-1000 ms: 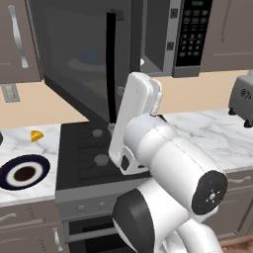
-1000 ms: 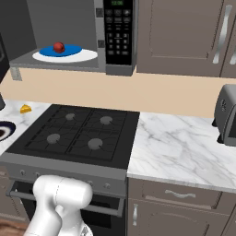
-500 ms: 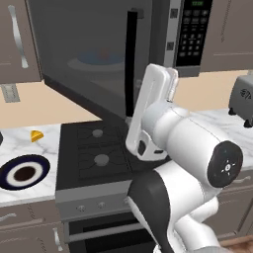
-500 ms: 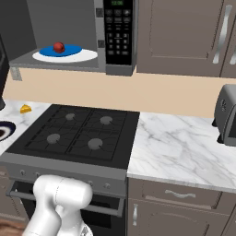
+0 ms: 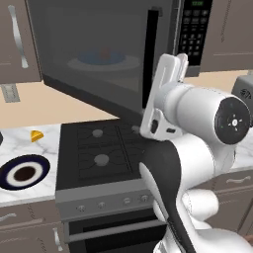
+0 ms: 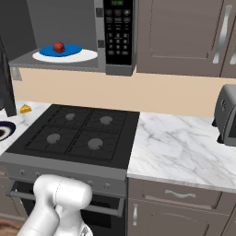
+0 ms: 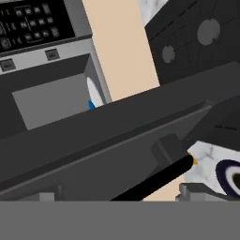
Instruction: Pick the bell pepper from the counter and place it in the microwave. Then turn on the microwave.
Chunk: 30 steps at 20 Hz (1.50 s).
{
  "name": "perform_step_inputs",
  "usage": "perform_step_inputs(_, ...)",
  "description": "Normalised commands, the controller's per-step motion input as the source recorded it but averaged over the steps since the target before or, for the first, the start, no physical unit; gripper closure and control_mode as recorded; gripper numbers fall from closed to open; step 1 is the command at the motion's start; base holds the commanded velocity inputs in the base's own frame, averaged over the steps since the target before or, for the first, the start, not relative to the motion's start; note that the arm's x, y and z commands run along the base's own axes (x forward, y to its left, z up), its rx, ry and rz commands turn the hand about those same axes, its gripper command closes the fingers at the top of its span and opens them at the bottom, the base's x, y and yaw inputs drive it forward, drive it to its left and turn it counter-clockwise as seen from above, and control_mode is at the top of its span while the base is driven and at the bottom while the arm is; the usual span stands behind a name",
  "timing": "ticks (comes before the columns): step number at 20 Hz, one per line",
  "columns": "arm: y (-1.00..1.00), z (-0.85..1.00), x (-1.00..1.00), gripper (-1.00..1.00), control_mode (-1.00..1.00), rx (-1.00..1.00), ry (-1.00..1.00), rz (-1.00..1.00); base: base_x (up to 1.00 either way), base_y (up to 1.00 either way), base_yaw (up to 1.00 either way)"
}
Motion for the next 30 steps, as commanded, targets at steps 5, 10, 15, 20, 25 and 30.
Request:
perform_step_inputs(5, -0.28, 0.00, 0.40, -1.00, -1.00, 0.00, 0.11, -0.06, 0.00, 0.00, 0.00)
perform_step_inputs(10, -0.29, 0.00, 0.41, -1.00, -1.00, 0.00, 0.07, -0.05, 0.00, 0.00, 0.00)
perform_step_inputs(15, -0.31, -0.04, 0.43, -1.00, -1.00, 0.00, 0.06, -0.05, 0.00, 0.00, 0.00)
perform_step_inputs(20, -0.33, -0.03, 0.46, -1.00, -1.00, 0.00, 0.07, -0.04, 0.00, 0.00, 0.00)
perform_step_inputs(25, -0.27, 0.00, 0.48, -1.00, -1.00, 0.00, 0.04, -0.03, 0.00, 0.00, 0.00)
perform_step_inputs(30, -0.23, 0.00, 0.49, -1.00, -1.00, 0.01, 0.01, -0.03, 0.00, 0.00, 0.00)
